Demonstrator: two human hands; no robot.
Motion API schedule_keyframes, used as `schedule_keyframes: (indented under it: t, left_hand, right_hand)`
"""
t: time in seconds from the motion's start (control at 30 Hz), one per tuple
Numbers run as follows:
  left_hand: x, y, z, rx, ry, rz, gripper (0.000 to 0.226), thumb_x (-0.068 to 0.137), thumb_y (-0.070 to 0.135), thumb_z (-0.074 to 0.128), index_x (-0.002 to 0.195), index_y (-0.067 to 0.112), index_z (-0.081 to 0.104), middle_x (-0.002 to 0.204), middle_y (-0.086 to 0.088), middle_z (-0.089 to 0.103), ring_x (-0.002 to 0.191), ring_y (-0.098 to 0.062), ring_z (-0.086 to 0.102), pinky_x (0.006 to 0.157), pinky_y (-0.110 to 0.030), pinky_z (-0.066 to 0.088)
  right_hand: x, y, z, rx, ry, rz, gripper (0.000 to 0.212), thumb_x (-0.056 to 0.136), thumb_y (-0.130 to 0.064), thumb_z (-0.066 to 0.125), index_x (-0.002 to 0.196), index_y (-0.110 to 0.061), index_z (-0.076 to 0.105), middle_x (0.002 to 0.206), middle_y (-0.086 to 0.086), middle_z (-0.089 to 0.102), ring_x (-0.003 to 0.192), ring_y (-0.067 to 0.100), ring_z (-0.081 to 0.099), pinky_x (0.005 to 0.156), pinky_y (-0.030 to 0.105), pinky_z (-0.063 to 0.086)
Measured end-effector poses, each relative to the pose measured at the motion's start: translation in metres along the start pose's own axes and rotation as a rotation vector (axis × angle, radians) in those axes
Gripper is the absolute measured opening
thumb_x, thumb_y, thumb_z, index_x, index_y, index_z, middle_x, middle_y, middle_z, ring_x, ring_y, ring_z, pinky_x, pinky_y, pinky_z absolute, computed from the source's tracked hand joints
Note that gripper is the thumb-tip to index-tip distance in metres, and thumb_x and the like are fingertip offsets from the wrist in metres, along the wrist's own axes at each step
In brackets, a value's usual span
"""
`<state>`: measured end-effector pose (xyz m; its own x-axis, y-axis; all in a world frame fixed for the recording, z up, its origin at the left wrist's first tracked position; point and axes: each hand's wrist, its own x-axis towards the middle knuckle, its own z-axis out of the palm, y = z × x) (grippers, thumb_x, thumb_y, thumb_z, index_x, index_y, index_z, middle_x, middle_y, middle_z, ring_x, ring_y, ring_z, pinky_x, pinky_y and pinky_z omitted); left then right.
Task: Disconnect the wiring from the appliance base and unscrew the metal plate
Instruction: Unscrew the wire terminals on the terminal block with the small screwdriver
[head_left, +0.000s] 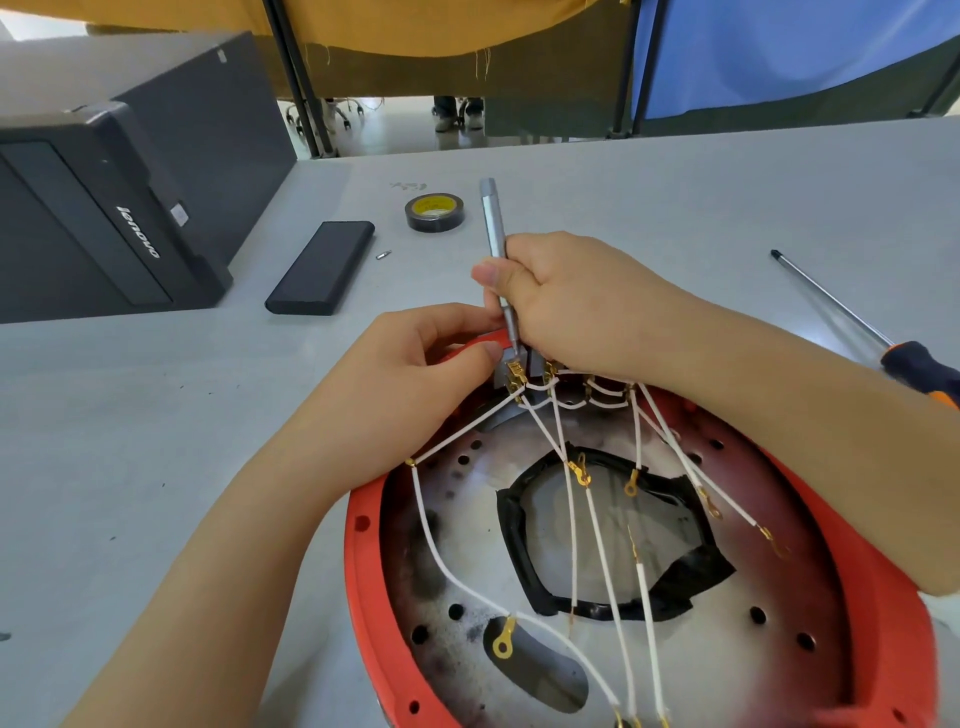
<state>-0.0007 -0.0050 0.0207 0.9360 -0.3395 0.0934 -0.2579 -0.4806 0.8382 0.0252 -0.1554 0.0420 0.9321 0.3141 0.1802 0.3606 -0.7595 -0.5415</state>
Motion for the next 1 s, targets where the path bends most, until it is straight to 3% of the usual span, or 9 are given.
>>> schedule_keyframes:
  t: [0.17, 0.43, 0.57, 0.7, 0.83, 1.0]
  left_hand:
    - [0.000, 0.000, 0.000, -0.034, -0.003, -0.008, 0.019, 0.092, 0.029, 0.055, 0.102, 0.039, 0.068, 0.087, 0.019, 0.071, 0.084, -0.001, 0.065, 0.067, -0.002, 0.043]
    - [-0.001, 0.001, 0.000, -0.054, -0.024, 0.012, 0.022, 0.091, 0.024, 0.054, 0.096, 0.040, 0.069, 0.086, 0.020, 0.071, 0.085, -0.001, 0.065, 0.069, 0.000, 0.042]
    - [-0.002, 0.001, 0.000, -0.038, -0.018, 0.009, 0.022, 0.091, 0.025, 0.054, 0.095, 0.041, 0.069, 0.086, 0.016, 0.072, 0.086, -0.010, 0.065, 0.070, -0.010, 0.045]
    - [-0.001, 0.000, 0.000, -0.014, -0.002, 0.013, 0.022, 0.091, 0.025, 0.054, 0.095, 0.040, 0.068, 0.087, 0.014, 0.072, 0.085, -0.010, 0.065, 0.069, -0.008, 0.044]
    - [0.001, -0.001, 0.000, 0.003, 0.006, 0.018, 0.020, 0.091, 0.026, 0.054, 0.097, 0.039, 0.068, 0.089, 0.009, 0.072, 0.088, -0.015, 0.063, 0.071, -0.015, 0.044]
    - [0.001, -0.002, 0.000, 0.009, 0.011, 0.007, 0.020, 0.092, 0.028, 0.055, 0.100, 0.041, 0.068, 0.086, 0.021, 0.070, 0.080, 0.003, 0.064, 0.063, -0.001, 0.040]
  right_hand:
    - [-0.018, 0.009, -0.003, 0.373, 0.087, -0.082, 0.026, 0.101, -0.027, 0.037, 0.080, -0.021, 0.050, 0.045, -0.016, 0.050, 0.043, -0.001, 0.049, 0.047, 0.011, 0.037]
    - [-0.018, 0.006, 0.000, 0.230, 0.035, -0.097, 0.025, 0.101, -0.031, 0.037, 0.079, -0.027, 0.049, 0.051, -0.023, 0.054, 0.048, -0.002, 0.050, 0.052, 0.013, 0.038]
    - [-0.013, 0.002, 0.000, 0.183, 0.025, -0.053, 0.026, 0.101, -0.032, 0.037, 0.082, -0.021, 0.051, 0.048, -0.009, 0.051, 0.046, 0.001, 0.048, 0.050, 0.018, 0.038]
    - [-0.002, -0.002, -0.002, 0.162, -0.052, 0.023, 0.032, 0.101, -0.033, 0.036, 0.075, -0.021, 0.050, 0.040, -0.015, 0.051, 0.039, -0.006, 0.047, 0.044, 0.009, 0.034]
    - [0.005, -0.004, -0.002, 0.070, -0.052, 0.049, 0.037, 0.101, -0.035, 0.037, 0.067, -0.024, 0.047, 0.052, -0.008, 0.047, 0.043, -0.011, 0.046, 0.048, 0.006, 0.034]
    - [-0.006, 0.000, -0.005, 0.286, -0.016, 0.073, 0.033, 0.102, -0.031, 0.036, 0.078, -0.017, 0.053, 0.044, -0.007, 0.048, 0.035, -0.002, 0.045, 0.045, 0.013, 0.032]
